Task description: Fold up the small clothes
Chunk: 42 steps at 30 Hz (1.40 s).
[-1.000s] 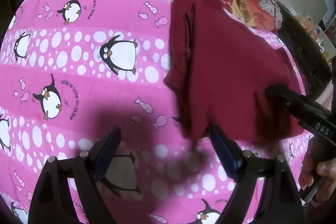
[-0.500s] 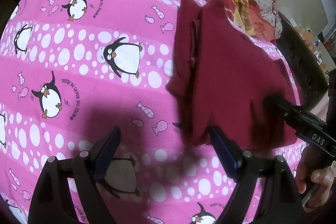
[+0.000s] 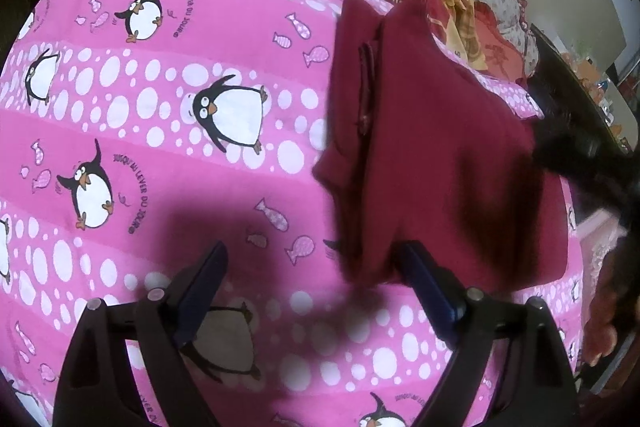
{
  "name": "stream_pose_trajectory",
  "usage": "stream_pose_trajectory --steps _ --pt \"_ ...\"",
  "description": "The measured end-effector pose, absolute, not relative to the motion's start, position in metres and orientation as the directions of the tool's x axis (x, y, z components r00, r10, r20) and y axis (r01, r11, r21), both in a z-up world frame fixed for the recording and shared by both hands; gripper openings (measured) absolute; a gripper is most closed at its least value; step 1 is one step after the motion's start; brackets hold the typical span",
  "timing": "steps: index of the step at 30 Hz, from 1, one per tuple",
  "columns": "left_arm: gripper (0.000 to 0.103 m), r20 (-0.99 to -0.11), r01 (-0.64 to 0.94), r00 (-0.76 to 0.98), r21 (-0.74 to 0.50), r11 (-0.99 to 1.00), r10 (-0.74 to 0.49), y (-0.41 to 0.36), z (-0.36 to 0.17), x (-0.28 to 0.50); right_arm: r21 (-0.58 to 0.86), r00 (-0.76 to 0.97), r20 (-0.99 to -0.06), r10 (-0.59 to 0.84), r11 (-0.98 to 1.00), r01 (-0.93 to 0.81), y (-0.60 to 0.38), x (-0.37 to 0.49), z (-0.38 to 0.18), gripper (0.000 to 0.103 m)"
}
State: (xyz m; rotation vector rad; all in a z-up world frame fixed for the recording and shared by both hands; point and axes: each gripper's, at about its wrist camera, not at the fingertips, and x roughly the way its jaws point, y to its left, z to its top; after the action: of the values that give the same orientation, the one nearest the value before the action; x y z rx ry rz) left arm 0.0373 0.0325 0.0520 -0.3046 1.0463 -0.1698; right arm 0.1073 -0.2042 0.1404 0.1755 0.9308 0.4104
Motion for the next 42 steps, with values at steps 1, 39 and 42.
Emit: stream_pose_trajectory --steps 1,39,42 --pt "0.089 -0.822 -0.006 0.493 -0.330 0.944 -0.284 0.032 0.051 0.039 0.319 0.522 -0.739 0.426 0.904 -0.285 -0.195 0.113 0.145 0.079" --pt "0.090 -0.723 0.125 0.510 -0.474 0.871 -0.466 -0.005 0.036 0.112 0.327 0.364 -0.813 0.454 0.874 -0.358 -0.133 0.217 0.122 0.022" --pt "0.055 -0.683 0.137 0.490 -0.554 0.821 -0.542 -0.007 0.038 0.114 0.365 0.350 -0.803 0.483 0.862 -0.351 -0.138 0.214 0.122 0.022"
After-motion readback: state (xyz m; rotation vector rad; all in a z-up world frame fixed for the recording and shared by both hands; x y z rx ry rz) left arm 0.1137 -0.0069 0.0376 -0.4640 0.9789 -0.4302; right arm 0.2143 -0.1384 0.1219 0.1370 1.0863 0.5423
